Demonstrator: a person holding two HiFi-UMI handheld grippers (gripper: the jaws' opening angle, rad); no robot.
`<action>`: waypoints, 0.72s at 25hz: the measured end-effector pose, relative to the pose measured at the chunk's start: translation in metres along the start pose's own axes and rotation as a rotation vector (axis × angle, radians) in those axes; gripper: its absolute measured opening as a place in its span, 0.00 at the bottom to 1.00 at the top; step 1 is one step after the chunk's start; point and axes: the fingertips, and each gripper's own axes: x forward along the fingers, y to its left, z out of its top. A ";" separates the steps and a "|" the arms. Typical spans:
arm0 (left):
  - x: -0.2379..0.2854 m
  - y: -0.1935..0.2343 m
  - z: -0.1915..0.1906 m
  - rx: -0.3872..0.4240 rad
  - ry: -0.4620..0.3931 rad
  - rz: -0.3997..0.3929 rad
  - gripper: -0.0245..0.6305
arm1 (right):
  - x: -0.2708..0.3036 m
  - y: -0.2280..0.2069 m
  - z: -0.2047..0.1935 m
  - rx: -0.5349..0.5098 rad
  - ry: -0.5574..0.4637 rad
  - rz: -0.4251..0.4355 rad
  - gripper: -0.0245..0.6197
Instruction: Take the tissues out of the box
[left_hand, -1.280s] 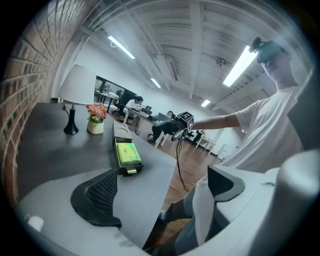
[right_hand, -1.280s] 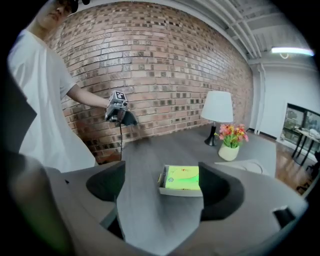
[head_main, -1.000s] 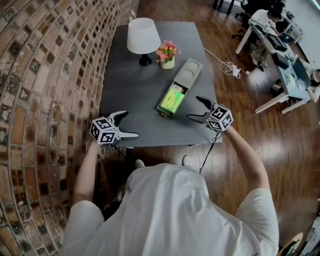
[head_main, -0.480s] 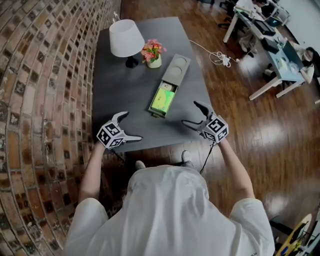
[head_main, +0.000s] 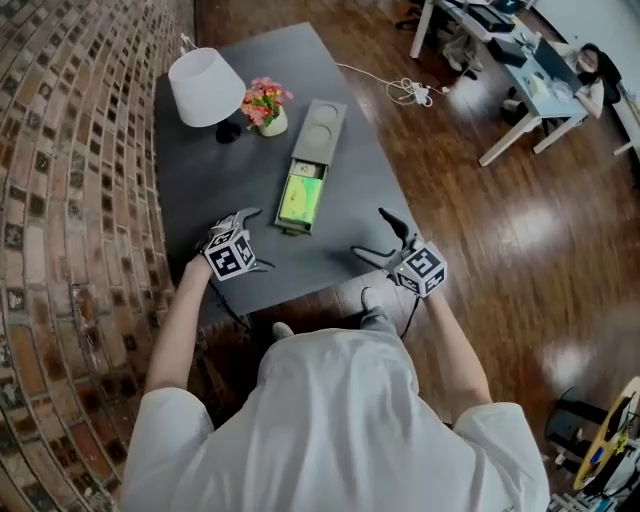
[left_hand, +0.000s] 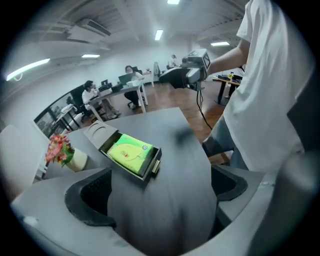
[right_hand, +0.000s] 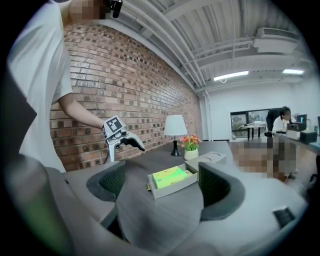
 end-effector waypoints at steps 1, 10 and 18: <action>0.005 0.003 0.002 0.042 0.027 -0.018 0.96 | -0.002 0.000 -0.002 0.026 -0.011 -0.013 0.76; 0.049 0.039 0.029 0.252 0.130 -0.108 0.96 | -0.002 0.015 -0.019 0.107 -0.021 -0.052 0.76; 0.092 0.074 0.042 0.374 0.219 -0.159 0.96 | -0.012 0.014 -0.021 0.162 -0.036 -0.117 0.76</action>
